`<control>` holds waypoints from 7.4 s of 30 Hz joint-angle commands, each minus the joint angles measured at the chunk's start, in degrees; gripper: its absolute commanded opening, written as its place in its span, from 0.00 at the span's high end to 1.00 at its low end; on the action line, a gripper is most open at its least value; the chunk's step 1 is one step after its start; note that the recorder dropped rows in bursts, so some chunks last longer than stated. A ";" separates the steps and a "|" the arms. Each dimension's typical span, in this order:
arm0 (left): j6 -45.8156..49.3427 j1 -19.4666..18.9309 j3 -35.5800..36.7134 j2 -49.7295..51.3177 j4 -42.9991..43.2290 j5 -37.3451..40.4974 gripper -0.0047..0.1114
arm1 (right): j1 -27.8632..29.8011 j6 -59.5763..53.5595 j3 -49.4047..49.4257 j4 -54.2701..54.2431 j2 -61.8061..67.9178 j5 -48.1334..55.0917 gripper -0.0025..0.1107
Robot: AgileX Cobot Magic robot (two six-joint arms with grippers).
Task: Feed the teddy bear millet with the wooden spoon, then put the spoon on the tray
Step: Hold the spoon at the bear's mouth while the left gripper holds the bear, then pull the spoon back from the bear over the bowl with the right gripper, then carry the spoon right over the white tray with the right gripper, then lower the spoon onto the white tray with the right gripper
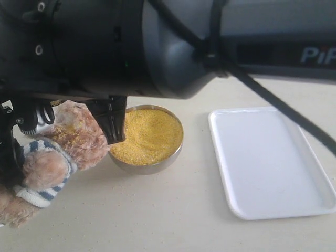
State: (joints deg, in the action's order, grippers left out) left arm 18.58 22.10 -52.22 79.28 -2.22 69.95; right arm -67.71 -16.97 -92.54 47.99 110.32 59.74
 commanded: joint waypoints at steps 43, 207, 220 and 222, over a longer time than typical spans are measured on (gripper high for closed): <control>0.71 0.40 -0.06 -0.95 -1.58 -0.03 0.93 | -0.91 7.44 5.03 9.64 -0.44 -5.26 0.98; -15.08 -22.16 -0.06 10.87 -3.17 -18.54 0.93 | 43.17 15.13 19.42 -50.98 -4.51 0.13 0.98; -15.08 -22.16 -0.06 13.11 -3.36 -18.81 0.93 | 46.70 14.45 27.69 -52.59 -4.51 -4.16 0.98; -15.08 -22.16 -0.06 13.11 -3.36 -18.81 0.93 | 47.48 13.34 28.96 -53.48 -4.51 -4.16 0.98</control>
State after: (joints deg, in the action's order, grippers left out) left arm 3.19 0.00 -51.95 92.33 -4.98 51.74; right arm -21.62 -2.44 -65.12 -4.12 106.28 55.69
